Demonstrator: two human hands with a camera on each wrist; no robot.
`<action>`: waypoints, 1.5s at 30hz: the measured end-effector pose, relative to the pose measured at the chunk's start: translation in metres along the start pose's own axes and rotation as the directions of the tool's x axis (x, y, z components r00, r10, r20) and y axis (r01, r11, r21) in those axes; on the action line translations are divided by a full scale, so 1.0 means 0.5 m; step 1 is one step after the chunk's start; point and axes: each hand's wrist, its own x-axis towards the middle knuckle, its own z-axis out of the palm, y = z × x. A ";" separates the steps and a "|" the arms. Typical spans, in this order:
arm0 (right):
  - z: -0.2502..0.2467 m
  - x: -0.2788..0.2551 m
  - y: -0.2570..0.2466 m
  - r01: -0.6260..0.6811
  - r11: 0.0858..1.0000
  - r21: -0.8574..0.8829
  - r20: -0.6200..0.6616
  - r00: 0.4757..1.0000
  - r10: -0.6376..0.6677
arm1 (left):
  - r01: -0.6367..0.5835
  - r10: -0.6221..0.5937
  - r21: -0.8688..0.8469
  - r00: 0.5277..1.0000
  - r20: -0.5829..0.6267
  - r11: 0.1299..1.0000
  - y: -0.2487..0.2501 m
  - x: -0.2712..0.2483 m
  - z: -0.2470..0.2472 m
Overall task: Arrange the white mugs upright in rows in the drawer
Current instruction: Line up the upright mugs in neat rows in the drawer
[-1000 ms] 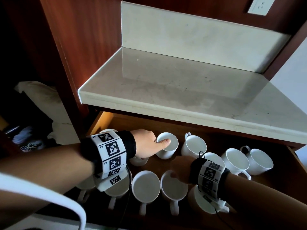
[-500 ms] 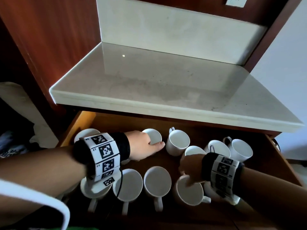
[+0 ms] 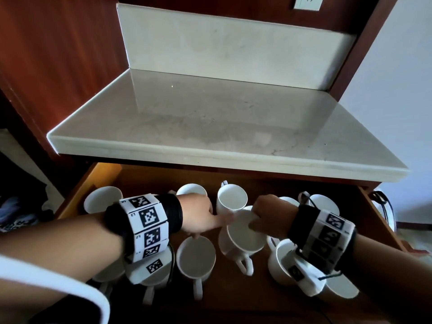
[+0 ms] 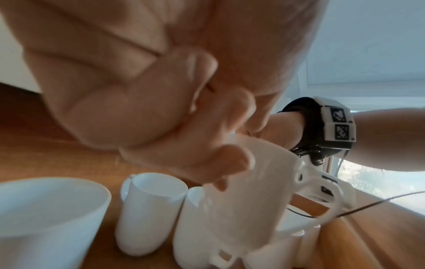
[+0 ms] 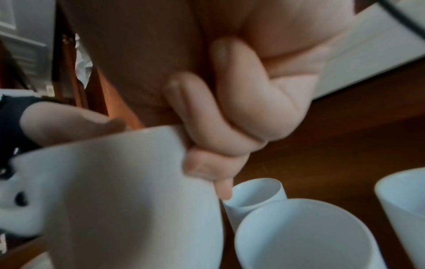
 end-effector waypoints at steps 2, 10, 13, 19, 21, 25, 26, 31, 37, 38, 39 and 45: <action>-0.010 -0.017 0.011 -0.048 0.997 0.066 -0.008 0.999 0.049 | -0.017 0.023 -0.153 0.999 0.040 0.988 0.014 0.007 0.008; 0.052 -0.006 -0.019 -0.086 0.993 0.078 0.105 0.991 0.078 | -0.080 0.082 0.065 0.996 -0.026 0.995 0.056 0.048 0.046; 0.070 0.009 -0.028 -0.049 0.999 -0.016 0.226 0.973 0.051 | -0.034 0.032 0.180 0.999 0.015 0.983 0.057 0.066 0.065; 0.083 0.037 -0.044 -0.036 0.993 -0.108 0.274 0.960 0.065 | -0.047 0.049 0.357 0.999 0.003 0.933 0.060 0.097 0.099; 0.090 0.045 -0.046 -0.035 0.996 -0.087 0.280 0.958 0.058 | -0.051 0.043 0.385 0.999 0.030 0.921 0.061 0.105 0.105; 0.109 0.055 -0.053 -0.033 0.998 -0.055 0.229 0.972 0.045 | -0.057 0.041 0.380 0.998 0.050 0.923 0.056 0.115 0.116; 0.115 0.059 -0.053 -0.036 0.998 -0.048 0.224 0.974 0.046 | -0.066 0.053 0.375 0.998 0.044 0.925 0.053 0.118 0.119; 0.122 0.062 -0.055 -0.015 0.999 -0.048 0.190 0.981 0.024 | -0.077 0.070 0.393 0.997 0.034 0.916 0.051 0.130 0.125; 0.038 0.052 0.041 -0.125 0.992 0.002 -0.008 0.992 0.125 | -0.039 0.010 0.395 0.997 0.077 0.918 0.065 0.126 0.113; 0.024 0.049 0.061 -0.167 0.986 0.023 -0.017 0.986 0.168 | -0.037 0.005 0.391 0.996 0.085 0.920 0.067 0.125 0.113; 0.016 0.047 0.076 -0.196 0.980 0.029 -0.021 0.980 0.197 | -0.037 0.002 0.396 0.996 0.087 0.917 0.067 0.125 0.112; 0.035 0.069 0.079 -0.201 0.979 0.022 0.110 0.974 0.197 | -0.079 0.017 0.479 0.991 0.132 0.874 0.076 0.131 0.111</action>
